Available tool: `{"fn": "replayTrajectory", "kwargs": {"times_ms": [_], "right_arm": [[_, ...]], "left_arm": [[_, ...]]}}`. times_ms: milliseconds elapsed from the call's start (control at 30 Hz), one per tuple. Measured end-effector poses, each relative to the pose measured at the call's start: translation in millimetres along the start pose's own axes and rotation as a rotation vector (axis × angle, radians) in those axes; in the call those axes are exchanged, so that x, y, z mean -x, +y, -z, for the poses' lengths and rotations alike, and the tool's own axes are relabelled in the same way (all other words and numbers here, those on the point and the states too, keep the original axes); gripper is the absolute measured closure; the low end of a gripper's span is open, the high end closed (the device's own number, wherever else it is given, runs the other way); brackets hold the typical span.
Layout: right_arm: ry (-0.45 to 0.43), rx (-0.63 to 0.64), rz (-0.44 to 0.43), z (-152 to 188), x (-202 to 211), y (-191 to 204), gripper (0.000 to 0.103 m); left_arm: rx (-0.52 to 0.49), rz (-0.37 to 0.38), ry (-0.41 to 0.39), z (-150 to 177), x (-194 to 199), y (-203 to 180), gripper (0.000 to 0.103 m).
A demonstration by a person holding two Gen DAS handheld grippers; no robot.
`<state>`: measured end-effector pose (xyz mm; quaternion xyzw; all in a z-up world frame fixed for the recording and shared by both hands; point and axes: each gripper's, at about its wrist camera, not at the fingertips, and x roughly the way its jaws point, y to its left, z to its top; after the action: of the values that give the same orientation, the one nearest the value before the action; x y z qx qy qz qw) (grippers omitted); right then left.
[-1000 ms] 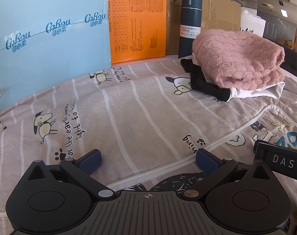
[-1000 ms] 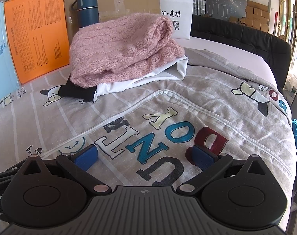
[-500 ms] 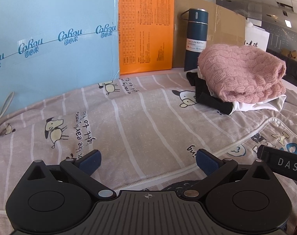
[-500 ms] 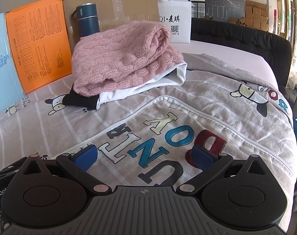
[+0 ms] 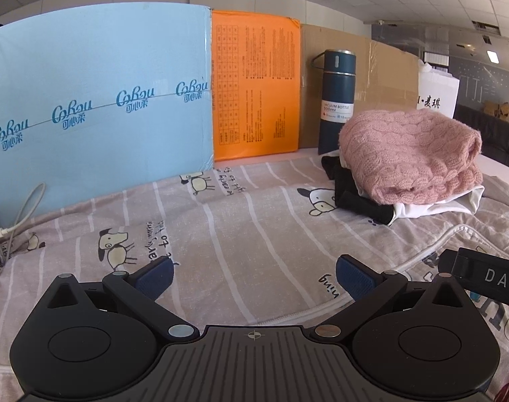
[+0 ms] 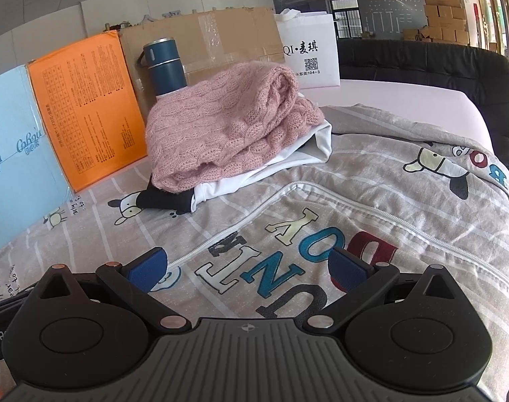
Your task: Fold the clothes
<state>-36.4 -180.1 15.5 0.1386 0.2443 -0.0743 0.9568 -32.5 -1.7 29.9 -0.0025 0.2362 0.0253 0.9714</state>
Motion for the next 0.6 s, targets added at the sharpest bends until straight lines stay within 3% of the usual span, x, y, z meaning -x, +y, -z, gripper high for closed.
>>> {"fn": "replayTrajectory", "kwargs": {"times_ms": [300,500,600], "right_arm": [[-0.054,-0.105,-0.158,-1,10,-17,0.0],[-0.167,-0.286,-0.383,2,20,-42,0.0],[-0.202,-0.368,-0.503,4,22,-51,0.0]], "left_arm": [[0.001,0.013,-0.117,-5,38,-4,0.0],[0.003,0.027,-0.192,-4,70,-4,0.0],[-0.007,-0.005,-0.259,2,96,0,0.0]]}}
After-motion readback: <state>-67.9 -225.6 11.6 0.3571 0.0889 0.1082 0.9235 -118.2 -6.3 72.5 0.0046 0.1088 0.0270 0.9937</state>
